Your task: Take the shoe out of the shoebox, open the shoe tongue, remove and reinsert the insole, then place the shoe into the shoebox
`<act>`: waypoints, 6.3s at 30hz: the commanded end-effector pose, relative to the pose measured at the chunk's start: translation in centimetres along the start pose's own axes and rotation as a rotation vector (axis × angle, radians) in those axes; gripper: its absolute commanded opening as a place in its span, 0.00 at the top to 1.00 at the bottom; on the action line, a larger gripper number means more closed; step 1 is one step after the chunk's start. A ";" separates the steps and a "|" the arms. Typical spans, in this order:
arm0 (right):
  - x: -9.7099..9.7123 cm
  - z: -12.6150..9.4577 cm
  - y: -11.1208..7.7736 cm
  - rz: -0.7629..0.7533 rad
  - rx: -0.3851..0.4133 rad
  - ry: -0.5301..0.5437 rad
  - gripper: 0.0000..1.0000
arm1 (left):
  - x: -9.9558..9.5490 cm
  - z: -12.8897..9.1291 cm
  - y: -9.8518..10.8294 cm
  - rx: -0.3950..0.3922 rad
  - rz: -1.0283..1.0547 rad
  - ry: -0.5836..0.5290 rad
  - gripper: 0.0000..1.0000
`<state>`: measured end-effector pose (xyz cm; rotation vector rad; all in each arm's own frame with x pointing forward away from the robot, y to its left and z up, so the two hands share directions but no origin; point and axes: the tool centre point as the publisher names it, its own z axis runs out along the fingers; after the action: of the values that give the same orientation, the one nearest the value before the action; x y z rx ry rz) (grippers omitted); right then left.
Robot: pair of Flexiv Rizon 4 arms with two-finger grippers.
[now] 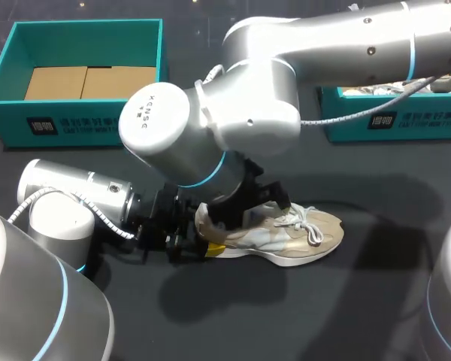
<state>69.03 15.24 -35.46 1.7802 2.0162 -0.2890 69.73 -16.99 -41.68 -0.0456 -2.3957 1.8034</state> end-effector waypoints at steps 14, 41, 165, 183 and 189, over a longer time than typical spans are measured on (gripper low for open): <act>-2.9 -2.3 -0.5 0.692 0.013 -0.054 0.00 | 0.2 -0.3 0.5 -0.001 0.001 -0.001 1.00; -2.9 -3.9 -1.7 0.643 0.055 0.094 1.00 | 0.2 -0.3 0.5 -0.001 0.001 -0.001 1.00; -5.0 -14.6 2.8 -0.462 -0.265 0.331 1.00 | 0.2 -0.3 0.5 -0.001 0.001 -0.001 1.00; -0.2 -12.4 3.3 -0.847 -0.247 0.464 1.00 | 0.2 -0.3 0.5 -0.001 0.001 -0.001 1.00; 0.6 -10.6 2.6 -0.931 -0.142 0.512 1.00 | 0.2 -0.3 0.5 -0.001 0.001 -0.001 1.00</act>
<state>68.83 20.95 -24.73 0.9230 2.7757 0.0712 69.71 -16.96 -41.69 -0.0454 -2.3956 1.8035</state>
